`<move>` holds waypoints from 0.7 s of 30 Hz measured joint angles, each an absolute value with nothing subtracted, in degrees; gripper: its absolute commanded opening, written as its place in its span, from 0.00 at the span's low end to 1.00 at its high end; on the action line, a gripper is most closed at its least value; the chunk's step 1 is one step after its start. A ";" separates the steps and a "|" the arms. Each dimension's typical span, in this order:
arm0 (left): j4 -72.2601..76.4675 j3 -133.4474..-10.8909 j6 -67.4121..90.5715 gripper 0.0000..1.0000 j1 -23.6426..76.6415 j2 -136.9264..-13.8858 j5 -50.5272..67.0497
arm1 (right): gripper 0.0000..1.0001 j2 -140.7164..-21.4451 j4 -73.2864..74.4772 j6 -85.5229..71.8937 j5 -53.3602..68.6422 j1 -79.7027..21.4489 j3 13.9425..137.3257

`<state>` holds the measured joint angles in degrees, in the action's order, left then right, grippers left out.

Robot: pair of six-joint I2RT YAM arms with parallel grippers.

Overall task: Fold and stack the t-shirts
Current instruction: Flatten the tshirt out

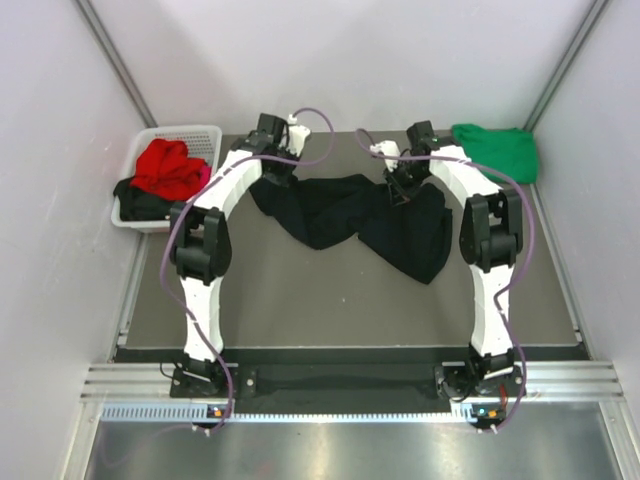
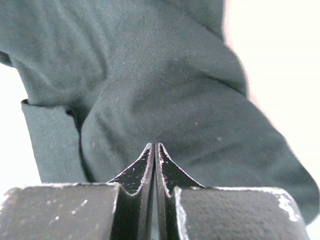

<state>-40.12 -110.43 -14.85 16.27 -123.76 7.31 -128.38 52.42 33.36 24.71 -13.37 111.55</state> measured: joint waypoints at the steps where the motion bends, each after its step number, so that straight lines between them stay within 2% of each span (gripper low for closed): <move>1: -40.07 -110.78 -14.87 0.00 16.27 -122.72 6.94 | 0.00 -127.59 52.38 33.34 24.43 -13.41 111.55; 7: -38.52 -111.53 -15.11 0.00 16.19 -113.78 5.28 | 0.01 -116.11 51.64 33.43 23.11 -13.89 111.55; 8: -38.00 -111.53 -15.14 0.00 16.16 -112.12 5.10 | 0.30 -112.86 51.40 33.43 22.92 -14.02 111.55; 9: -37.39 -111.53 -15.16 0.00 16.16 -110.61 5.02 | 0.49 -110.63 51.24 33.26 22.81 -14.09 111.55; 11: -36.34 -111.53 -15.16 0.00 16.16 -107.61 4.86 | 0.73 -105.97 50.78 33.39 22.74 -14.17 111.20; 12: -36.01 -111.53 -15.14 0.00 16.16 -106.52 4.84 | 0.77 -104.14 50.81 33.21 22.81 -14.22 110.63; 15: -35.51 -111.39 -15.14 0.00 16.16 -104.31 4.80 | 0.87 -101.91 52.01 34.13 24.34 -14.22 106.17; 21: -35.40 -109.93 -15.18 0.00 16.16 -103.85 3.75 | 0.86 -108.07 55.18 36.73 24.99 -14.48 87.74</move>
<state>-35.40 -109.93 -15.18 16.16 -103.85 3.75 -108.07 55.18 36.73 24.99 -14.48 87.74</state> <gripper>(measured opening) 0.015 0.866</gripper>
